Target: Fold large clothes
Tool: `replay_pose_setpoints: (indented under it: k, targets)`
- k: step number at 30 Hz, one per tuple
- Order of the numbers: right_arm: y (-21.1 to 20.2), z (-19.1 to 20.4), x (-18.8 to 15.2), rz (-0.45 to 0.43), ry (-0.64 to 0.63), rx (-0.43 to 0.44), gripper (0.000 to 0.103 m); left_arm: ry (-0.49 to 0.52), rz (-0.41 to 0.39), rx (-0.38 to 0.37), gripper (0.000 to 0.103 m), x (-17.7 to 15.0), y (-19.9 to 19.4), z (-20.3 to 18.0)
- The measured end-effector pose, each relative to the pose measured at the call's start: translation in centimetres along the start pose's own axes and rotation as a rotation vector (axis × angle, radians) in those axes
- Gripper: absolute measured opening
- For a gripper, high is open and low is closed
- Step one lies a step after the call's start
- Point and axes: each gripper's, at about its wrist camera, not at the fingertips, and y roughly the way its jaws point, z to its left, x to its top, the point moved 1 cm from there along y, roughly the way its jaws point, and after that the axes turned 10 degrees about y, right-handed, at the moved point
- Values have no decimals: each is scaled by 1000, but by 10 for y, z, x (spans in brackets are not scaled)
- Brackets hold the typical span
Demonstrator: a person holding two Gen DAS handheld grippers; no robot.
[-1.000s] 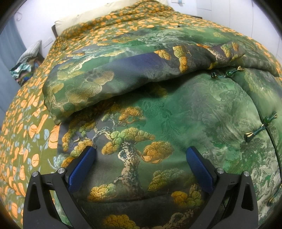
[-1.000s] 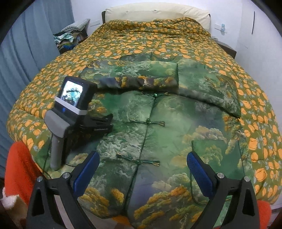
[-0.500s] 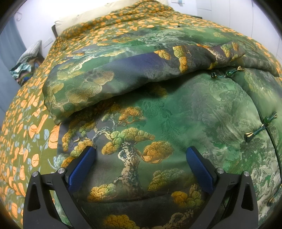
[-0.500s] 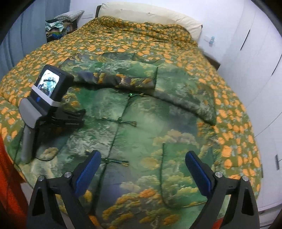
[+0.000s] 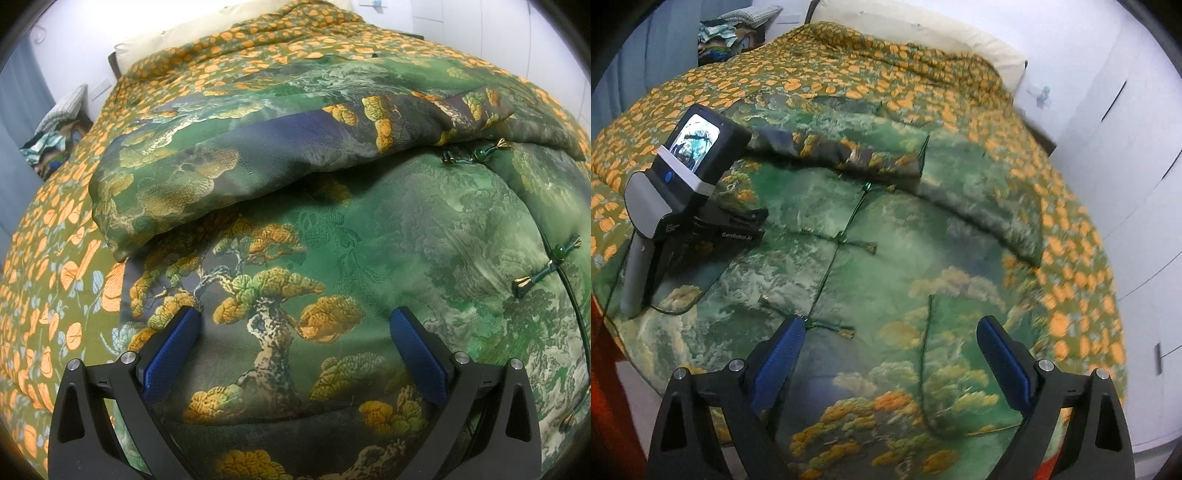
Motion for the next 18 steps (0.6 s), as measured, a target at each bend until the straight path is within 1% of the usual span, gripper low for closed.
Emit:
replay_pose_setpoints:
  k: [2, 5, 8, 11, 13, 16, 18]
  targets:
    - [-3, 4, 2, -20, -34, -15, 94, 0, 0, 0, 103, 0, 0, 0]
    - [-6, 10, 3, -52, -82, -79, 94, 0, 0, 0, 103, 0, 0, 0]
    - [-8, 14, 4, -74, -118, -111, 94, 0, 0, 0, 103, 0, 0, 0]
    - [-6, 14, 3, -66, -118, -107, 94, 0, 0, 0, 103, 0, 0, 0]
    - [-7, 18, 2, -76, -146, -113, 94, 0, 0, 0, 103, 0, 0, 0]
    - [-6, 21, 0, -59, -152, -89, 94, 0, 0, 0, 103, 0, 0, 0]
    - [-2, 20, -1, -52, -154, -95, 94, 0, 0, 0, 103, 0, 0, 0]
